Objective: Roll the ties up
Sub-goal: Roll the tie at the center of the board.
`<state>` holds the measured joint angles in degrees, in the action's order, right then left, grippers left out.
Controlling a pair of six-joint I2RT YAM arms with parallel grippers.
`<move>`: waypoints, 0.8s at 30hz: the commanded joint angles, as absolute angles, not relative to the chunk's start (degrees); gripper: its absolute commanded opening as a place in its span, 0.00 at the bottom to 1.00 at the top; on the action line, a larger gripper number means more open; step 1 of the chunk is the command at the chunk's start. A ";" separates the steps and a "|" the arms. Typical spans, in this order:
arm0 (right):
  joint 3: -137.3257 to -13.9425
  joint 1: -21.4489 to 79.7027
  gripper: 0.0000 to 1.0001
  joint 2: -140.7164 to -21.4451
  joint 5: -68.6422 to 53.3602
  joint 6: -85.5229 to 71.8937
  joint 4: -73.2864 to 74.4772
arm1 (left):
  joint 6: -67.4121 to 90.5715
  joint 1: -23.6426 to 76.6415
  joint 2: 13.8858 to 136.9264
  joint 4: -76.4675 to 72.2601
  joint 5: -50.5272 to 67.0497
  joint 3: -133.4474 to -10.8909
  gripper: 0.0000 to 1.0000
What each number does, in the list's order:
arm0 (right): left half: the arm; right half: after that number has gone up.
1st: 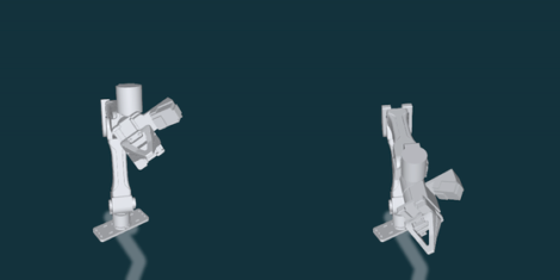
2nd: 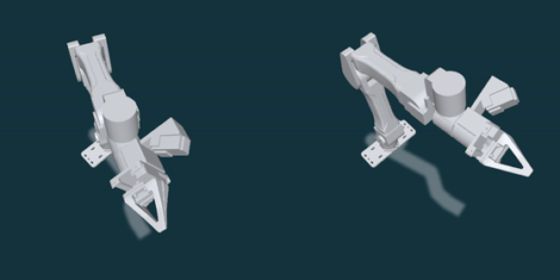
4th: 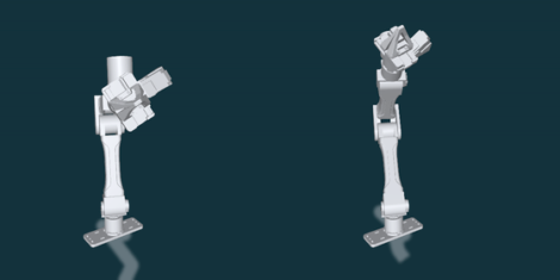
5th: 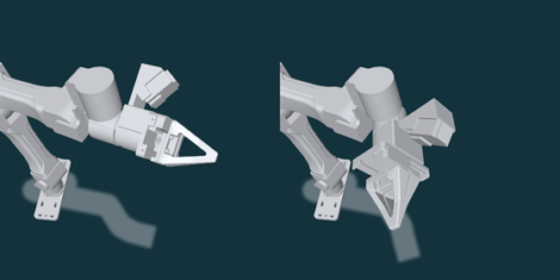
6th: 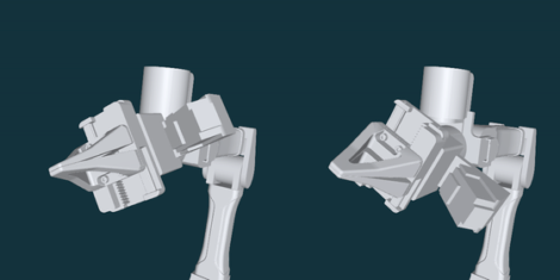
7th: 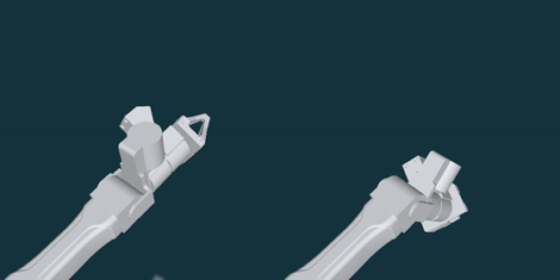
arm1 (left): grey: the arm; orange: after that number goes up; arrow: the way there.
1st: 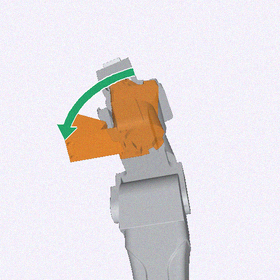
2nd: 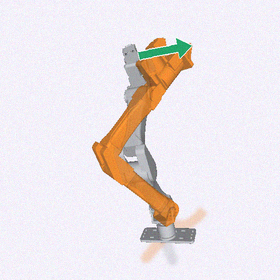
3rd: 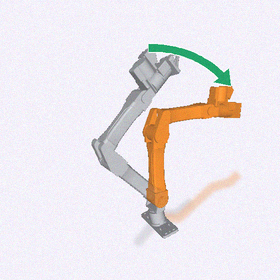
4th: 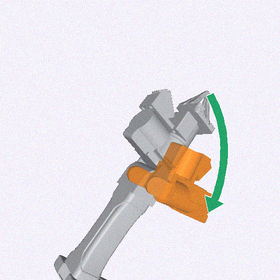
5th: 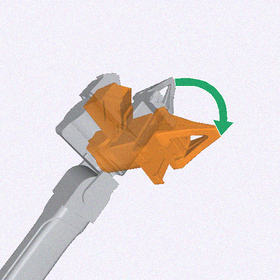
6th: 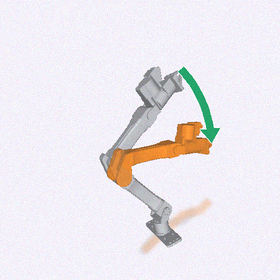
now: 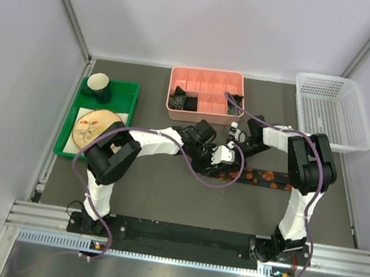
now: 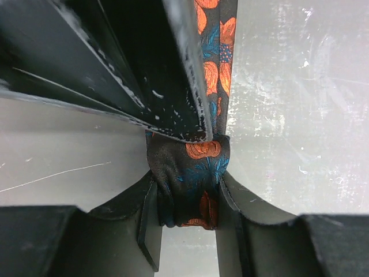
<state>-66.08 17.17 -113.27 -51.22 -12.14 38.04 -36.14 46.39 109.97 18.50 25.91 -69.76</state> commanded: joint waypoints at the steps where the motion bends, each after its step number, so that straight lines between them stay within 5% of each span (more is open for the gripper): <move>1: -65.13 16.18 0.36 -107.06 -55.28 -8.53 39.72 | -37.09 47.46 114.34 29.00 18.46 -71.72 0.13; 14: -64.95 17.93 0.39 -112.23 -56.08 -17.75 27.43 | -36.21 49.66 115.58 30.67 14.94 -73.56 0.16; 19: -65.92 18.54 0.26 -114.35 -55.63 -16.09 28.39 | -35.77 49.92 115.93 30.59 14.85 -73.83 0.19; 20: -65.57 18.54 0.19 -114.17 -55.55 -15.82 28.13 | -35.77 49.92 116.01 30.67 14.94 -73.74 0.20; 21: -65.39 18.46 0.00 -114.00 -55.20 -15.73 28.13 | -35.77 49.92 116.19 30.50 14.85 -73.74 0.21; 24: -65.74 18.54 0.00 -114.08 -52.74 -13.37 30.40 | -34.72 49.66 115.49 29.62 15.29 -73.13 0.34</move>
<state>-63.96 17.72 -113.97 -57.54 -16.93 30.11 -35.77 49.58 112.05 25.76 18.00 -75.13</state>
